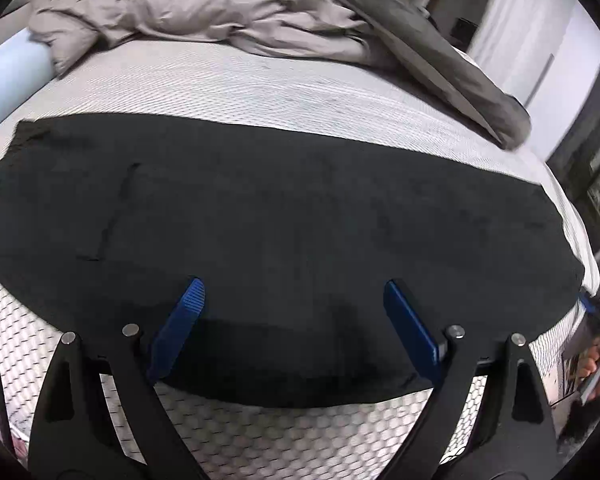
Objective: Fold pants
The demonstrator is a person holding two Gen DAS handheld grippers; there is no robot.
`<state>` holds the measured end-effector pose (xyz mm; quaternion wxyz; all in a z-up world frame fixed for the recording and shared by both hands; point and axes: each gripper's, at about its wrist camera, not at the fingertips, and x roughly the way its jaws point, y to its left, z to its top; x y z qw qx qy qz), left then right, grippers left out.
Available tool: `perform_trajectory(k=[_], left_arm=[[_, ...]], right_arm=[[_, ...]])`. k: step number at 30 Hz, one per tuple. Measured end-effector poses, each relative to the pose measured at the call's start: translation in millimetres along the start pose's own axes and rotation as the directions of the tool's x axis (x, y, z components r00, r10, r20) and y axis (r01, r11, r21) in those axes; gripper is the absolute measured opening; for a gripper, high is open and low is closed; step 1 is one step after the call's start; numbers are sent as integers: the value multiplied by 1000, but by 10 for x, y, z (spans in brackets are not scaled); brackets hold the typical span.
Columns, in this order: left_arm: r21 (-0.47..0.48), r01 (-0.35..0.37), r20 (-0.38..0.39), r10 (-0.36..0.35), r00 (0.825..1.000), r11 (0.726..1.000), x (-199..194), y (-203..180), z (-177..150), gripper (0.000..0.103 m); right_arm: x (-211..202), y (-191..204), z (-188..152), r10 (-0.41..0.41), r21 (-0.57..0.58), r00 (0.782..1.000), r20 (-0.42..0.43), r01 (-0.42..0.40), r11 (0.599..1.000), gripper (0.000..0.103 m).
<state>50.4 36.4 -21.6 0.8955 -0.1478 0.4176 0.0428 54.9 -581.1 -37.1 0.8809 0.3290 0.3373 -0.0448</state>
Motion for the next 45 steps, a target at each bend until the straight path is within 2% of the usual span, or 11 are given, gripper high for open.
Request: perform_trajectory(k=[5,15,19,22,25,29,34,36,38,42,45], left_arm=[[127,83,-19,-81,997,988,264,-659,52,90],[301,109,-155,-64,986,947,923,-1335,-52,92],[300,83,-146,-40,988,950,910,-1078,-36,93],[289,67,-147,-24,989,955,917,-925,18,93],[266,68,-156,-27,987,962,833,-874,88,92],[298,109,-139,-69,988,948,860,-1120,353,93],[354,129,-234,-46,971,926,1391,-1486,562,93],[371,107,-255,-9,967,922,1527,-1467,554,93],[357,127,-247,-38,968,925,1476,-1304,569,93],[344,65,-222,14,975,937,1369,-858,612,93],[323,15,-206,55,977,946,1334,-634,671,94]], right_arm=[[8,617,-86,14,-266,995,-101,-41,963,32],[1025,1798,-842,-111,-813,955,-274,-169,557,47],[911,1537,-620,-217,-889,976,-1,99,448,48],[883,1111,-348,-177,-794,979,-106,24,608,35],[821,1279,-480,-202,-836,979,-24,92,542,38],[814,1820,-563,-107,-816,986,-129,-45,576,67],[1269,2472,-987,-78,-845,952,-297,-224,485,74],[1582,2471,-1077,-155,-869,943,-296,-198,453,73],[1498,2271,-918,-145,-843,944,-297,-188,503,74],[1283,1558,-364,-335,-858,942,2,174,483,72],[1204,1065,-1,-367,-778,930,-20,216,590,73]])
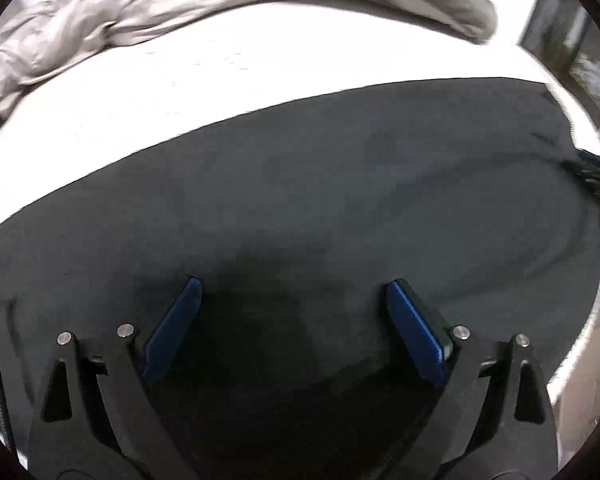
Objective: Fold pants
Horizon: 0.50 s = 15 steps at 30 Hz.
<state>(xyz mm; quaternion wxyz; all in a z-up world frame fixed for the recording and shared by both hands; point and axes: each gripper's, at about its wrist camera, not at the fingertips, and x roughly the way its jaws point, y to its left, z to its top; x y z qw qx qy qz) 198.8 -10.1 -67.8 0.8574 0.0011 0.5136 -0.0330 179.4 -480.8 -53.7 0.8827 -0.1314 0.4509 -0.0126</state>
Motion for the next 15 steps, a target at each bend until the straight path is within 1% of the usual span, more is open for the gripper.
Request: perform_trajectory(k=[1,2,3,4,5,6,7,9,11,12,13,14,15], left_arm=[[-18,-1,-1,1,1000,1000,-23,57,10,94],[-39,9,5,-8,1000,999,-59,83,50,93],[-49,16,17,-15,1000,999,-126,123,41,93],[-54,26,40,-24,999,998,-168,113,96,93],[-48,35,58,-32,998,998,-234,142,103,93],[-37,36,71,-33,997,999,-255,113,163,93],[-31,35,75,-32,997,999,-220,72,270,93],[-33,65,61,-63,996,997,-63,-29,455,93],[-23,75,33,-75,997,997,124,-78,597,93],[-10,66,17,-66,998,998,201,-94,599,93],[8,50,2,-50,999,999,274,-126,593,93],[22,47,-1,-47,999,999,314,-101,581,95],[25,54,4,-54,999,998,337,-74,559,95]], right_arm=[[-47,-82,2,32,28,999,12,-32,999,71],[-101,-108,27,19,31,999,27,-20,999,68],[-196,-87,79,-11,33,998,54,9,999,68],[-323,-50,135,-3,41,995,99,-1,999,68],[-393,-2,179,32,40,992,121,-37,998,68],[-442,93,260,95,28,987,127,-99,995,68],[-440,245,371,148,0,982,118,-149,989,69],[-367,546,521,207,-61,973,97,-202,977,71],[-168,909,682,270,-115,962,38,-264,958,72],[17,1096,745,318,-125,948,-21,-318,940,72],[175,1227,776,328,-146,942,-70,-335,931,72],[252,1298,759,297,-180,951,-87,-308,934,73],[305,1299,752,281,-219,957,-75,-291,931,73]])
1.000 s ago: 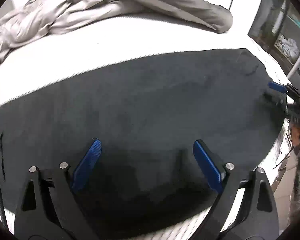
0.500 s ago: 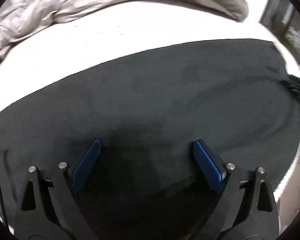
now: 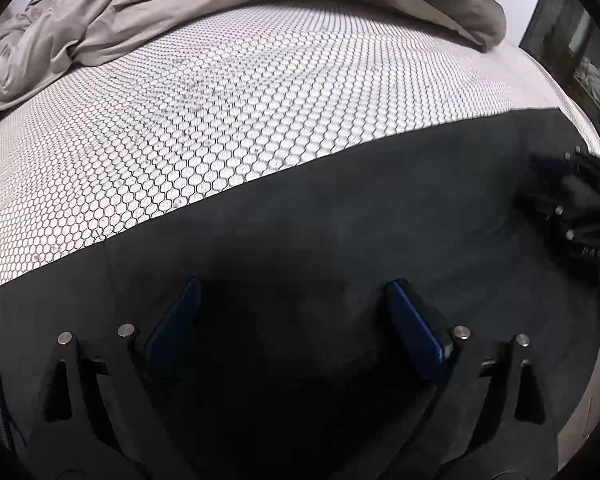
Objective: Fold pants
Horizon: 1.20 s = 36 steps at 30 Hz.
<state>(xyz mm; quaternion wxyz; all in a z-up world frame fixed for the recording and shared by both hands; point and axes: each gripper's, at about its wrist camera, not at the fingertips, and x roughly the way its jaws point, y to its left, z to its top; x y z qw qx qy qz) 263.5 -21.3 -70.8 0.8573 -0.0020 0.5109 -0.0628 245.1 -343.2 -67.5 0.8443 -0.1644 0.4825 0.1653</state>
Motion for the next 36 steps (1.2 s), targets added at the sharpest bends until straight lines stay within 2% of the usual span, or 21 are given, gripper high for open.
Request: perform_trajectory(k=[1,2,3,5,7,9,11,12,14,16,19,20,22,25,28,31,34,35,36], left_arm=[[1,1,5,-1,1000,1000,-18,53,-25,96],[-2,-10,2,10,1000,1000,-40,137,-55,96],[-6,-17,2,17,1000,1000,-57,212,-103,96],[-8,-9,12,9,1000,1000,-96,336,-158,96],[-4,-59,14,59,998,998,-117,408,-212,101],[-27,-54,22,54,998,998,-153,456,-229,99],[-39,-49,33,50,998,998,-199,446,-213,94],[-36,-38,42,39,998,999,-215,403,-168,94],[-8,-10,72,10,997,1000,-216,270,-37,94],[13,-7,78,6,997,1000,-140,146,99,94],[0,4,43,-4,999,1000,118,7,339,88],[-1,1,30,-1,1000,1000,202,-1,378,88],[-3,5,31,-5,1000,1000,265,14,393,87],[-18,-44,39,45,998,999,169,296,267,85],[-69,-134,34,137,990,989,17,780,21,84],[-153,-171,35,178,983,973,-188,1343,-257,85],[-210,-219,18,228,973,953,-326,1635,-368,76],[-208,-233,18,242,970,950,-404,1653,-385,65],[-199,-234,25,244,970,952,-477,1692,-431,60]], right_arm=[[-10,-115,-14,2,6,1000,12,-2,1000,73],[-15,-209,-31,-40,19,999,8,40,999,73],[-33,-354,-82,-101,30,995,7,101,994,73],[-96,-741,-293,-272,62,962,-22,273,960,71],[-168,-1163,-494,-273,171,961,-35,275,946,73],[-232,-1293,-496,-319,203,947,-30,318,926,73],[-375,-1296,-482,-327,238,945,8,316,918,71],[-452,-1256,-431,-310,256,949,49,288,923,71],[-502,-1109,-256,-246,249,963,107,214,945,71],[-467,-893,-60,-146,201,978,148,115,973,71],[-108,-639,278,-34,155,994,107,17,988,69],[58,-544,366,-16,146,997,76,4,989,62],[295,-443,370,-47,79,999,-11,48,996,50],[183,-473,208,-110,43,994,2,110,993,50],[73,-859,-70,-264,80,964,-34,266,961,50],[-53,-1190,-364,-298,141,953,-63,304,942,50],[-60,-1249,-397,-285,166,957,-55,290,943,50],[-84,-1212,-362,-311,164,949,-56,316,934,50],[-147,-1149,-345,-310,167,950,-41,312,935,49]])
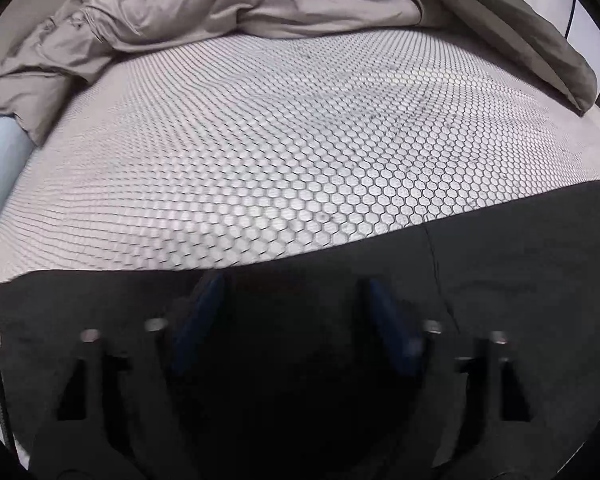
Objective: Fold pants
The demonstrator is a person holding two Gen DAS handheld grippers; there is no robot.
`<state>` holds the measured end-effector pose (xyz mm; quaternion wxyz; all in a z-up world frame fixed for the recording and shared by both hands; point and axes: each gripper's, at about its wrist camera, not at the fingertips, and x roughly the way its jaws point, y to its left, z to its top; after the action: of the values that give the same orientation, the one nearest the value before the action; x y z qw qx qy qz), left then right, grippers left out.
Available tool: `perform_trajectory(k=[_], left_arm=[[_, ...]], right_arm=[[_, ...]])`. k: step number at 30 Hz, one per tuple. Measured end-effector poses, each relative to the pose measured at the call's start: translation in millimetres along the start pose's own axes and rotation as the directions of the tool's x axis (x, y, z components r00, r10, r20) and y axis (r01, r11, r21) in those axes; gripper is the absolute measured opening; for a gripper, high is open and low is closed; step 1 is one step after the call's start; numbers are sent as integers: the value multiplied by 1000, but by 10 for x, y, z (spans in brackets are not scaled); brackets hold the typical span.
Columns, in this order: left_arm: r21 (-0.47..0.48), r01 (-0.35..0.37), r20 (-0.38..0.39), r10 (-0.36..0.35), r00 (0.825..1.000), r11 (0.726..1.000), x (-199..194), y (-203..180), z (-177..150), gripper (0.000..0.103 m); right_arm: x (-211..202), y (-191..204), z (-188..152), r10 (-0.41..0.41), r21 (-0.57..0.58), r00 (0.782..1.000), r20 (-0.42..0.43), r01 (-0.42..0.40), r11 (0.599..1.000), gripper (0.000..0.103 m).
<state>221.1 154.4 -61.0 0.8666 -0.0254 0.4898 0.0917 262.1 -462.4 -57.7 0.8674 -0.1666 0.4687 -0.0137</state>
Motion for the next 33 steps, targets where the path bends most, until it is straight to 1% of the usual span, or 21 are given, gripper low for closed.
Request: perform_trajectory(k=[1,2,3,5,7,9,11,13,14,16,18,20,22,23,25,26,27,28,30,31,33], left_arm=[[21,24,19,-25,1000,999,-111,47,-18,57],[33,41,41,-42,998,999,-211,108,-49,56],[39,37,58,-39,998,999,-282,189,-76,53],[23,-17,69,15,997,1000,-417,451,-162,41],[-23,-54,51,55,997,998,-413,829,-255,35],[-89,-112,1,113,994,990,-299,1269,-359,30],[-165,-170,-22,169,985,972,-213,1724,-514,27],[-258,-80,-1,82,997,963,-299,2069,-682,9],[-299,-32,21,41,999,954,-411,2175,-751,9],[-309,21,70,0,998,951,-597,2191,-817,10],[-246,107,124,-79,989,963,-767,2017,-856,11],[-153,163,106,-147,983,975,-769,1749,-902,18],[-70,90,32,-88,996,994,-581,1572,-969,18],[-88,79,19,-78,997,993,-500,1626,-1000,18],[-173,118,45,-112,993,978,-576,1841,-1108,18],[-200,79,45,-71,996,977,-630,1961,-1156,18],[-203,20,43,-11,999,979,-665,2031,-1206,18],[-204,-9,41,18,999,979,-693,2082,-1240,18],[-223,12,43,-3,999,975,-789,2226,-1347,18],[-226,8,42,1,999,974,-846,2237,-1397,18],[-224,-12,51,24,998,974,-984,2185,-1458,18]], right_arm=[[-103,87,46,34,1,999,20,-34,999,49],[-260,116,1,99,1,993,56,-99,995,50],[-351,176,-14,128,-2,989,80,-128,992,50],[-504,250,-71,151,-5,982,109,-152,988,50],[-562,255,-191,179,-4,978,105,-180,984,50],[-445,319,-233,186,-19,980,75,-185,983,50],[-346,431,-320,159,-41,987,31,-157,987,50],[-304,398,-428,137,-27,990,23,-137,990,50],[-312,326,-456,129,9,991,23,-129,992,51],[-365,231,-470,126,63,992,27,-128,990,51],[-496,247,-460,146,78,988,56,-150,986,51],[-585,360,-429,192,61,978,88,-197,978,51],[-645,562,-348,252,37,962,104,-257,966,51],[-638,640,-306,272,29,956,109,-277,960,51],[-650,810,-267,300,-3,948,106,-301,954,51],[-660,917,-297,306,-24,948,92,-305,952,52],[-590,965,-321,289,-45,955,63,-287,957,52],[-493,958,-363,241,-65,970,42,-238,969,53],[-448,830,-466,150,-59,987,52,-147,987,61],[-442,691,-529,125,-23,990,59,-123,992,66],[-476,457,-634,101,37,993,57,-104,994,66]])
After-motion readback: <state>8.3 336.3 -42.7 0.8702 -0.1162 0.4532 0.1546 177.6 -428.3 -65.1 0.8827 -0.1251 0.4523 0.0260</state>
